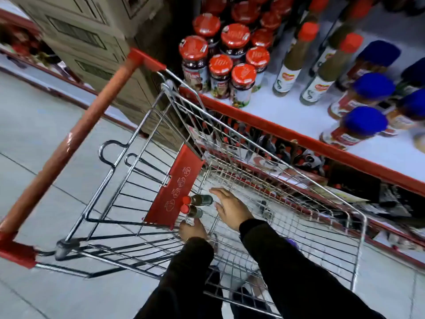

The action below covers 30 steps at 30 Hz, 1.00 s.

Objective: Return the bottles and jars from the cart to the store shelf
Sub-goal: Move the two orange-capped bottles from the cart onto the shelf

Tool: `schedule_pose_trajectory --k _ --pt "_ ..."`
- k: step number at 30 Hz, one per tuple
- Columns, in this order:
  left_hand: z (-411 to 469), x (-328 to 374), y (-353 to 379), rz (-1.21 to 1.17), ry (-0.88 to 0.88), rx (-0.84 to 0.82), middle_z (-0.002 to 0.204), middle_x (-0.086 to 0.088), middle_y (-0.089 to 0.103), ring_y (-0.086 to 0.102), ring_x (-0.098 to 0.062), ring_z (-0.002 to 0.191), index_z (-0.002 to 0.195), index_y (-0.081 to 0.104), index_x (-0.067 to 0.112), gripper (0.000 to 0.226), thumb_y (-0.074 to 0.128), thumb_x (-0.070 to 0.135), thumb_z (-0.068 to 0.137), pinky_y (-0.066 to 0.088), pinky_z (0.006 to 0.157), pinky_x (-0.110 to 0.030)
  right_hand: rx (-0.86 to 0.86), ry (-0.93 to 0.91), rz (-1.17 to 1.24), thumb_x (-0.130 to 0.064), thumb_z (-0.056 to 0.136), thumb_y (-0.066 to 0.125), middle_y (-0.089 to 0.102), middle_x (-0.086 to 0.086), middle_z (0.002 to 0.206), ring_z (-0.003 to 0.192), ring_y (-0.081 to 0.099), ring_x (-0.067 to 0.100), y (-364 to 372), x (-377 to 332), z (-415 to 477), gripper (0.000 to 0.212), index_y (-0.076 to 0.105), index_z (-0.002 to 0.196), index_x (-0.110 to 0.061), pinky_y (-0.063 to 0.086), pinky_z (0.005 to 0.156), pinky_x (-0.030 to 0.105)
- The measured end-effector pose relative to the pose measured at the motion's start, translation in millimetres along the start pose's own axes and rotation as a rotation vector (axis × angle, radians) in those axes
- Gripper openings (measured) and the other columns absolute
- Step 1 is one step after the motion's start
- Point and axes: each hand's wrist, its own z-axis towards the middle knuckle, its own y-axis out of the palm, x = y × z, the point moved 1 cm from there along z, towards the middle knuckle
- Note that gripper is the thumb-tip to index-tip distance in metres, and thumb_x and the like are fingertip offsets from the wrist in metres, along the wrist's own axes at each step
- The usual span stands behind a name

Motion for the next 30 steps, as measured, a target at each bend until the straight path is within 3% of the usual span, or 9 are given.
schedule_pose_trajectory --k 5,10,16,22,27,30 --pt "39 -7 19 -0.134 -0.141 0.039 0.152 -0.023 0.04 0.037 -0.035 0.142 0.145 0.036 -0.003 0.061 0.061 0.015 0.092 0.028 0.115 -0.037 -0.065 0.021 0.072 -0.008 0.1 0.048 0.05 0.004 0.152 0.137 0.049 0.026 29 -1 57 0.046 0.049 0.145 -0.019 0.041 0.113 0.041" --pt "67 -20 32 -0.137 -0.076 0.112 0.137 -0.02 0.058 0.052 -0.036 0.13 0.135 0.055 0.003 0.049 0.066 0.02 0.09 0.036 0.109 -0.039 -0.162 0.012 0.062 -0.005 0.099 0.051 0.051 0.004 0.152 0.137 0.05 0.026 59 -1 97 0.046 0.055 0.142 -0.02 0.04 0.114 0.035" --pt "78 -21 32 -0.221 -0.001 0.154 0.116 -0.023 0.071 0.067 -0.033 0.112 0.114 0.069 -0.003 0.036 0.074 0.011 0.082 0.049 0.101 -0.045 -0.152 0.016 0.118 -0.007 0.094 0.059 0.066 0.007 0.131 0.115 0.065 0.029 61 6 111 0.031 0.06 0.121 -0.022 0.052 0.098 0.041" --pt "73 -17 28 -0.158 0.101 0.052 0.113 -0.02 0.073 0.068 -0.032 0.109 0.114 0.07 0.0 0.03 0.071 0.005 0.084 0.05 0.1 -0.045 -0.083 -0.053 0.127 -0.002 0.09 0.067 0.066 0.008 0.134 0.121 0.063 0.026 55 12 102 0.043 0.062 0.13 -0.017 0.048 0.105 0.036" --pt "54 -5 19 0.007 0.285 -0.006 0.105 -0.016 0.076 0.07 -0.029 0.1 0.108 0.073 0.005 0.025 0.071 0.017 0.086 0.045 0.081 -0.025 0.016 -0.024 0.202 -0.002 0.09 0.068 0.07 0.009 0.125 0.116 0.065 0.026 37 28 76 0.04 0.062 0.127 -0.015 0.049 0.104 0.038" --pt "33 5 11 0.071 0.422 -0.066 0.103 -0.009 0.077 0.068 -0.017 0.094 0.107 0.074 0.011 0.02 0.069 0.016 0.088 0.038 0.081 -0.018 0.081 -0.012 0.242 -0.006 0.092 0.066 0.07 0.009 0.125 0.114 0.065 0.026 19 32 52 0.038 0.06 0.129 -0.015 0.049 0.101 0.034"
